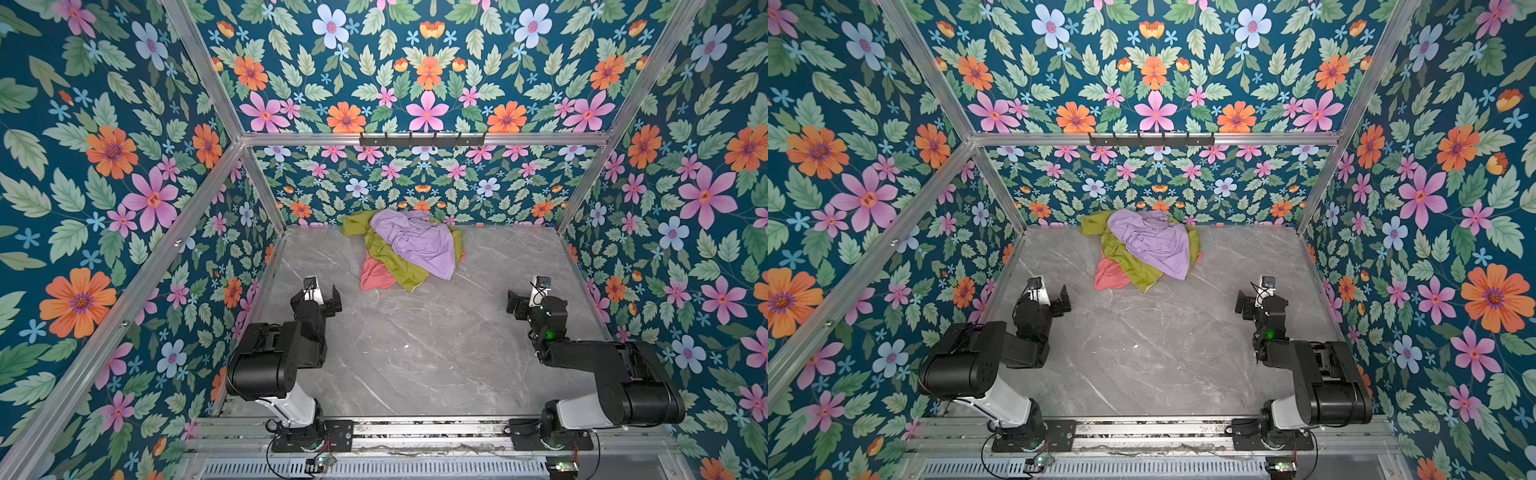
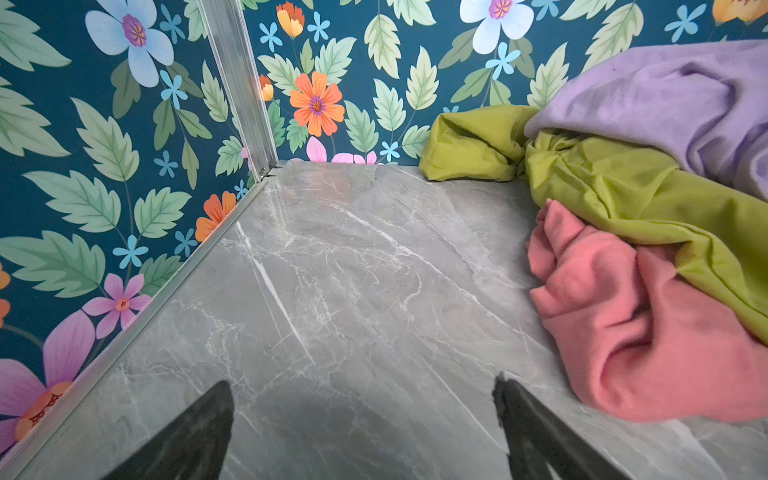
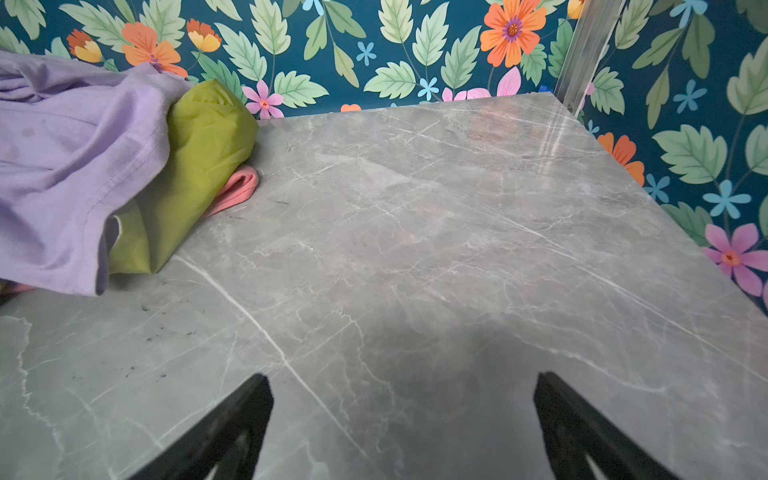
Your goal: Pick out a specific cloth from the pile
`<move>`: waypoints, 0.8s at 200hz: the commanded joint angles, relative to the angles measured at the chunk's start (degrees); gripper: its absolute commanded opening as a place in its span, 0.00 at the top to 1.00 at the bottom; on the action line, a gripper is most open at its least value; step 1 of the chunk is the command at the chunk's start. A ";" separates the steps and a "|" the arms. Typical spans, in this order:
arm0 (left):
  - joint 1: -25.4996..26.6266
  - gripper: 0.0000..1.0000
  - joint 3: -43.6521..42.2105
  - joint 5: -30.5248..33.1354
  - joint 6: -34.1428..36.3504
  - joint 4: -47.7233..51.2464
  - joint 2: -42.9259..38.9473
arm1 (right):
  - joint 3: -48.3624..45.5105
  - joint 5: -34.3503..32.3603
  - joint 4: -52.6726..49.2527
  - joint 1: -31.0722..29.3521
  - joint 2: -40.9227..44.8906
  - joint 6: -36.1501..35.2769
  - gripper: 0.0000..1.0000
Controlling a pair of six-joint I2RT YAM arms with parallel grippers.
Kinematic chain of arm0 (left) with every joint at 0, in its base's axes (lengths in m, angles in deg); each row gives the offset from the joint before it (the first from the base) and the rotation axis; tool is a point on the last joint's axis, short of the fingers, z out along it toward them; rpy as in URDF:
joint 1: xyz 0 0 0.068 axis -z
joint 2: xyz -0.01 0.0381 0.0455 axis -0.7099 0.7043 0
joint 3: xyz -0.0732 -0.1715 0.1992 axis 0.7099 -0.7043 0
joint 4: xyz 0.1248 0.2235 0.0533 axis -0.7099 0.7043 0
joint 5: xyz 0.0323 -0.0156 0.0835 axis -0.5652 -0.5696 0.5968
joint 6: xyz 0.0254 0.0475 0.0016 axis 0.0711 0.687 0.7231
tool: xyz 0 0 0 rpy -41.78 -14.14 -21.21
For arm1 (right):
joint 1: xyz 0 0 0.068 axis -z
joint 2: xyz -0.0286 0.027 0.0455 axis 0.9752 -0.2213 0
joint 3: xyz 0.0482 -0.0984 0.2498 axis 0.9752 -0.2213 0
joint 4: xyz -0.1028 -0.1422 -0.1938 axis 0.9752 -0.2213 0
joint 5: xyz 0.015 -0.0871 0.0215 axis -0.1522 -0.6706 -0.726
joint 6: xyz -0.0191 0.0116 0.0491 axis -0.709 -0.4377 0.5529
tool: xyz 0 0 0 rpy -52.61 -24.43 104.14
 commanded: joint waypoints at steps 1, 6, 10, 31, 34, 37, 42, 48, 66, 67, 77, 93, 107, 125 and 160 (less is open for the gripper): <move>0.02 0.00 -0.39 0.08 -0.03 -1.75 -0.02 | 0.15 -0.09 0.17 -0.02 0.16 -0.04 0.01; 0.05 0.00 -0.40 0.06 -0.03 -1.70 -0.02 | 0.16 -0.09 0.12 -0.01 0.16 -0.08 0.01; 0.02 0.00 -0.34 0.06 -0.03 -1.74 -0.02 | 0.13 -0.13 0.17 -0.07 0.16 -0.10 0.01; 0.02 0.00 -0.35 0.05 -0.03 -1.85 -0.02 | 0.17 -0.12 0.16 -0.05 0.11 -0.10 0.01; 0.02 0.00 -0.33 0.06 -0.03 -1.85 -0.01 | 0.20 -0.09 0.16 -0.01 0.12 -0.06 0.01; 0.06 0.00 -0.36 0.06 -0.03 -1.84 0.04 | 0.14 -0.14 0.17 -0.01 0.14 -0.08 0.01; 0.02 0.00 -0.65 0.06 -0.03 -2.21 -0.10 | 0.17 -0.04 0.17 -0.02 0.17 -0.11 0.01; 0.03 0.00 -0.86 -0.19 -0.03 -2.29 -0.36 | 0.19 -0.09 0.17 -0.01 0.17 -0.11 0.01; 0.02 0.00 -0.64 -0.25 0.05 -2.11 -0.24 | 0.15 -0.13 0.15 -0.03 0.12 -0.10 0.01; 0.02 0.00 -0.61 -0.27 0.05 -2.16 -0.22 | 0.18 -0.11 0.16 -0.02 0.14 -0.06 0.01; 0.06 0.00 -0.66 -0.29 0.05 -2.07 -0.12 | 0.19 -0.11 0.15 -0.01 0.16 -0.01 0.01; 0.02 0.00 -0.66 -0.29 0.06 -2.20 -0.19 | 0.21 -0.06 0.15 -0.01 0.14 -0.08 0.01; 0.02 0.00 -0.70 -0.29 0.06 -2.22 -0.15 | 0.17 -0.09 0.16 -0.05 0.14 -0.02 0.01; 0.05 0.00 -0.70 -0.25 0.06 -2.29 -0.17 | 0.18 -0.09 0.17 -0.01 0.16 0.05 0.01; 0.02 0.00 -0.76 -0.29 0.06 -2.29 -0.18 | 0.13 -0.09 0.13 -0.01 0.17 0.00 0.01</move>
